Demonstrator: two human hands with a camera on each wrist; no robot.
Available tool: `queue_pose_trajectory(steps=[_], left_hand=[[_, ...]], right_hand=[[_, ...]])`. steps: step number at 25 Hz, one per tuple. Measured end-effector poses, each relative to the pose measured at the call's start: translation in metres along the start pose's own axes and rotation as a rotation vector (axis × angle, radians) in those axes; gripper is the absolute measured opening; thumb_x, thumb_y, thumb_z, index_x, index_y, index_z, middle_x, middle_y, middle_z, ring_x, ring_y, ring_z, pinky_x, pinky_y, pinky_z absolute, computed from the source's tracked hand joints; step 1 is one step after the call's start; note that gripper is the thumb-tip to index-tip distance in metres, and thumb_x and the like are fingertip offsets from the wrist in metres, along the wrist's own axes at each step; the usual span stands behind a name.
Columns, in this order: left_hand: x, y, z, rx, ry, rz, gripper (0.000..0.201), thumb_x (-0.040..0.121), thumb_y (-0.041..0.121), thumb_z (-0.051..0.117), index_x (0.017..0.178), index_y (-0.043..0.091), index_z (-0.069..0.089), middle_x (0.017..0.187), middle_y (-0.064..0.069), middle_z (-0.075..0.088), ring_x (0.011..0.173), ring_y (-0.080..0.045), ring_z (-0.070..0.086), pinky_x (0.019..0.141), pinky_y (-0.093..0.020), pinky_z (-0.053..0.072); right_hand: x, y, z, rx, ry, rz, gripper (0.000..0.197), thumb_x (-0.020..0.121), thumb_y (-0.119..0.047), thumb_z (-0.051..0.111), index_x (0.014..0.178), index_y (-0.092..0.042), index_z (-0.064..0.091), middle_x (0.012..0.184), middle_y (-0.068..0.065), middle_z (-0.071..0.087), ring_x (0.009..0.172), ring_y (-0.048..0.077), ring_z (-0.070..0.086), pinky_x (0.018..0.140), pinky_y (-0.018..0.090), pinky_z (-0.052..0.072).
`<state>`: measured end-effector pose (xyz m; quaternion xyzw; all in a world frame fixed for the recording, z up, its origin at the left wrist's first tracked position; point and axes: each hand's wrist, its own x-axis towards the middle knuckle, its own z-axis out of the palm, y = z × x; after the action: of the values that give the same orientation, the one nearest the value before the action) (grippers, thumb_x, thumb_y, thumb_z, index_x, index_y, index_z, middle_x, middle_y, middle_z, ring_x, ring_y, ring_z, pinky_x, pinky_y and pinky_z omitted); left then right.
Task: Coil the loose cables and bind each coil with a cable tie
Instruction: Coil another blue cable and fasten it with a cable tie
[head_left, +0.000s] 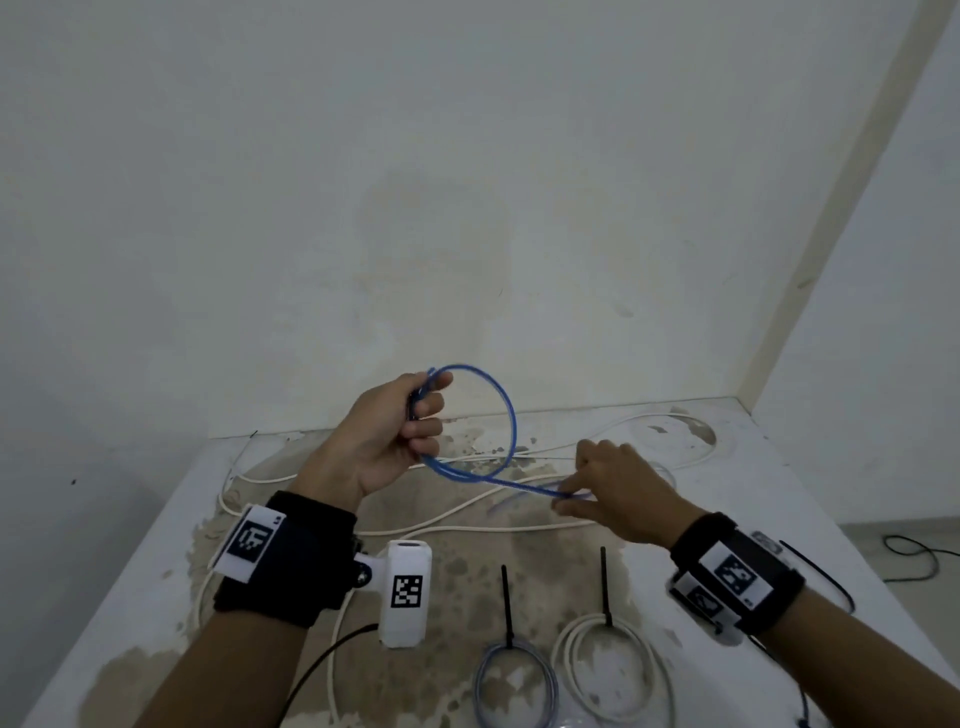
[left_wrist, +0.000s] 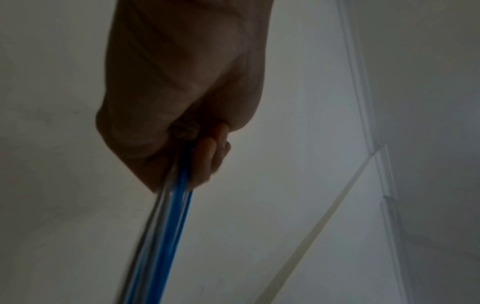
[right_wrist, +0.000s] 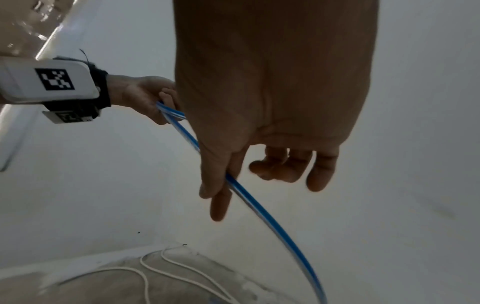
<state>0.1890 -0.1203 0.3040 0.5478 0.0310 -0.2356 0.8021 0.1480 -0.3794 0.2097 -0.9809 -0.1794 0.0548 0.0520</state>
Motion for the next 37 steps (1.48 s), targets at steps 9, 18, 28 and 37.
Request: queue_pose_trajectory(steps=[9, 18, 28, 37], left_hand=[[-0.027, -0.007, 0.004, 0.233, -0.146, -0.100, 0.032, 0.101, 0.025, 0.035, 0.075, 0.014, 0.051, 0.052, 0.007, 0.023, 0.038, -0.004, 0.016, 0.040, -0.021, 0.007], [-0.016, -0.059, 0.016, 0.496, -0.080, -0.164, 0.029, 0.105, 0.029, 0.032, 0.093, 0.012, 0.052, 0.059, 0.004, 0.040, 0.041, -0.008, 0.030, 0.041, -0.020, 0.021], [0.007, -0.075, 0.024, 0.018, 0.050, -0.157, 0.034, 0.105, 0.026, 0.035, 0.086, 0.011, 0.059, 0.056, 0.002, 0.054, 0.053, -0.016, 0.061, 0.054, -0.027, 0.053], [0.019, -0.074, 0.014, -0.006, 0.120, -0.098, 0.034, 0.104, 0.023, 0.036, 0.093, 0.006, 0.063, 0.063, -0.005, 0.062, 0.049, -0.017, 0.059, 0.045, -0.027, 0.044]], right_hand=[[0.012, 0.059, -0.017, 0.787, 0.001, 0.434, 0.022, 0.101, -0.022, 0.050, 0.112, -0.015, 0.067, 0.111, 0.009, 0.067, 0.092, 0.023, 0.071, 0.070, 0.034, 0.054], [0.037, 0.043, -0.031, 1.147, 0.450, 0.392, 0.018, 0.100, -0.013, 0.053, 0.115, -0.012, 0.064, 0.104, 0.005, 0.075, 0.086, 0.021, 0.069, 0.048, 0.024, 0.043], [0.014, -0.023, -0.061, 1.569, 0.165, 0.079, 0.041, 0.103, -0.014, 0.031, 0.109, -0.006, 0.071, 0.096, 0.011, 0.064, 0.074, 0.028, 0.065, 0.067, 0.036, 0.056], [-0.017, -0.084, -0.016, 0.682, 0.276, -0.146, 0.019, 0.099, -0.026, 0.051, 0.104, -0.033, 0.035, 0.094, -0.004, 0.070, 0.051, 0.017, 0.054, 0.062, 0.042, 0.051]])
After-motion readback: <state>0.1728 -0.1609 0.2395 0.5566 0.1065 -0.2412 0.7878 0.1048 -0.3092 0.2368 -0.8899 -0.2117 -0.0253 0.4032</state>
